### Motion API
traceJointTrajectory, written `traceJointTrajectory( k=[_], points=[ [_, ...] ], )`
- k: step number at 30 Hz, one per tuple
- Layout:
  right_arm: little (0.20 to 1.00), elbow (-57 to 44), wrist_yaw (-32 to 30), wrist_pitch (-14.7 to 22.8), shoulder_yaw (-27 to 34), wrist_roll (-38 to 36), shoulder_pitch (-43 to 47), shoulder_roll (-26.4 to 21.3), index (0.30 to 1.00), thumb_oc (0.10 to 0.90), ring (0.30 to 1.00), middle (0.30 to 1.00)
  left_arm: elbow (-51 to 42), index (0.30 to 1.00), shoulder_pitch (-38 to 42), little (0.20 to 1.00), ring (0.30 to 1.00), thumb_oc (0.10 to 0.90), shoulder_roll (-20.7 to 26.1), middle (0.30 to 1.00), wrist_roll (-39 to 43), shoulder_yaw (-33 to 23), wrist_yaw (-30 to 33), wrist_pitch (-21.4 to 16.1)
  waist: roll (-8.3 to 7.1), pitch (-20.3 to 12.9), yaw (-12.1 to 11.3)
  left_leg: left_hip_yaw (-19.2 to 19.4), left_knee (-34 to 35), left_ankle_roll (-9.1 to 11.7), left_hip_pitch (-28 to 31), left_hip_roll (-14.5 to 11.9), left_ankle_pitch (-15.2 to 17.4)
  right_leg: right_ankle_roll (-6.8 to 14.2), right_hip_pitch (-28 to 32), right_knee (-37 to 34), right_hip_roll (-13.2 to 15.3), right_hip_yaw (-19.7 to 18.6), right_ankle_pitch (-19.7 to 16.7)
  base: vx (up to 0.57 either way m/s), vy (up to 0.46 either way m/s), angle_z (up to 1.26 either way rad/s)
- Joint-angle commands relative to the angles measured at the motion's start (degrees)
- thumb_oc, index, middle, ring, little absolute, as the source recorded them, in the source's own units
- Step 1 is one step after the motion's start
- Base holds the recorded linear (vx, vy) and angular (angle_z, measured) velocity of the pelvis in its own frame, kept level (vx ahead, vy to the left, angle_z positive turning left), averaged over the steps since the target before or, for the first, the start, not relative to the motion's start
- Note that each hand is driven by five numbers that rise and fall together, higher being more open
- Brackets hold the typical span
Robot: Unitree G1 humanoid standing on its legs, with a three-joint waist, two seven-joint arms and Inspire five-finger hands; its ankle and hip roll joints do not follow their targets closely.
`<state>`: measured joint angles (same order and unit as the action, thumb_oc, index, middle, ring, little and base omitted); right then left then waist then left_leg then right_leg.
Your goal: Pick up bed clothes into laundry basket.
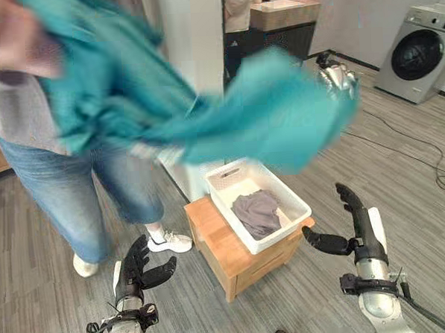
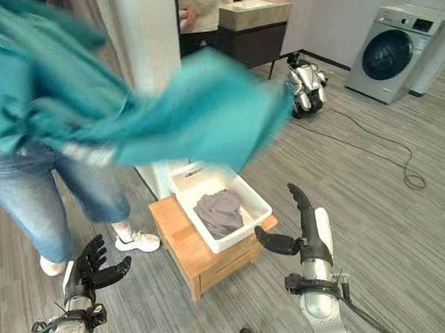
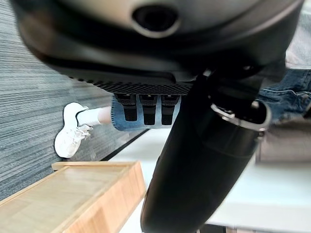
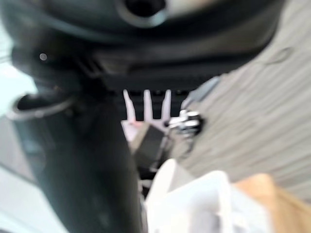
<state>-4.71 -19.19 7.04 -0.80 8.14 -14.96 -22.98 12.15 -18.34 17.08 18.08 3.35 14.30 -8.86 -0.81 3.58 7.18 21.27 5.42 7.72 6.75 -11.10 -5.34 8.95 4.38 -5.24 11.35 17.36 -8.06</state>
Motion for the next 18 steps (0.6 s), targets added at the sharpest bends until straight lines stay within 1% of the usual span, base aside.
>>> traceJointTrajectory(
  k=[1, 6, 7, 9, 10, 16, 18],
  points=[
    [0.900, -8.79, -2.19, 7.94, 2.03, -0.70, 10.83, -2.02, 0.900, 0.800, 0.900, 0.900, -8.93, 0.900, 3.24, 0.900, 0.900, 0.800, 3.25, 0.900, 1.08, -6.54, 0.23, -8.16, -0.63, 1.19, -1.27, -1.30, -0.57, -1.11, 1.34, -1.46, 3.38, 1.42, 0.94, 4.32, 1.90, 1.19, 6.53, -0.02, -0.039, 0.12],
    [0.900, -11.35, -0.73, 8.69, 0.99, -0.67, 13.08, -2.93, 0.900, 0.800, 0.900, 0.900, -10.74, 0.900, 1.10, 0.900, 0.900, 0.800, 3.13, 0.900, 1.27, -8.59, 0.02, -8.59, -0.23, 1.50, -3.15, -2.61, -0.61, -0.81, 0.17, -1.87, 2.54, 1.03, 1.33, 3.87, 1.38, 2.27, 6.93, -0.02, -0.039, 0.27],
    [0.900, -11.40, -0.69, 8.67, 0.96, -0.68, 13.05, -2.92, 0.900, 0.800, 0.900, 0.900, -10.90, 0.900, 0.96, 0.900, 0.900, 0.800, 3.11, 0.900, 1.27, -8.65, -0.01, -8.52, -0.22, 1.47, -3.07, -2.66, -0.62, -0.79, 0.15, -1.91, 2.53, 1.00, 1.35, 3.86, 1.34, 2.32, 6.94, -0.03, -0.054, 0.14],
    [0.900, -12.63, 0.56, 8.97, 0.17, -0.64, 13.66, -3.31, 0.900, 0.800, 0.900, 0.900, -12.19, 0.900, -1.26, 0.900, 0.900, 0.800, 2.56, 0.900, 2.03, -9.73, -0.62, -8.67, 0.16, 1.91, -4.18, -3.09, -0.67, -0.63, -0.25, -2.25, 1.88, 0.63, 1.47, 3.82, 0.79, 2.72, 7.38, -0.04, -0.065, 0.07],
    [0.900, -12.81, 0.77, 9.01, -0.06, -0.60, 13.78, -3.49, 0.900, 0.800, 0.900, 0.900, -12.34, 0.900, -1.77, 0.900, 0.900, 0.800, 2.33, 0.900, 2.28, -9.91, -0.73, -8.67, 0.24, 2.01, -4.38, -3.17, -0.69, -0.55, -0.30, -2.43, 1.73, 0.53, 1.50, 3.81, 0.60, 2.76, 7.51, -0.03, -0.065, 0.04],
    [0.900, -11.01, 1.24, 9.14, -6.87, -0.37, 22.81, -4.32, 0.900, 0.800, 0.900, 0.900, -13.84, 0.900, -5.48, 0.900, 0.900, 0.800, 1.40, 0.900, 4.19, -12.41, -0.02, -9.49, 1.12, 3.17, -7.33, -2.84, -1.37, 0.12, -0.30, -4.14, 0.38, -0.47, 1.91, 2.84, -1.48, 2.42, 8.54, -0.05, -0.080, 0.06],
    [0.900, -10.81, 1.52, 9.18, -9.68, 0.30, 26.24, -4.55, 0.900, 0.800, 0.900, 0.900, -14.73, 0.900, -7.24, 0.900, 0.900, 0.800, 0.79, 0.900, 5.03, -13.53, 0.33, -9.75, 1.46, 4.50, -9.04, -3.16, -3.05, 0.19, -0.69, -4.73, -0.10, -1.05, 2.49, 2.30, -2.10, 2.14, 9.06, -0.09, -0.073, -0.07]
  ],
)
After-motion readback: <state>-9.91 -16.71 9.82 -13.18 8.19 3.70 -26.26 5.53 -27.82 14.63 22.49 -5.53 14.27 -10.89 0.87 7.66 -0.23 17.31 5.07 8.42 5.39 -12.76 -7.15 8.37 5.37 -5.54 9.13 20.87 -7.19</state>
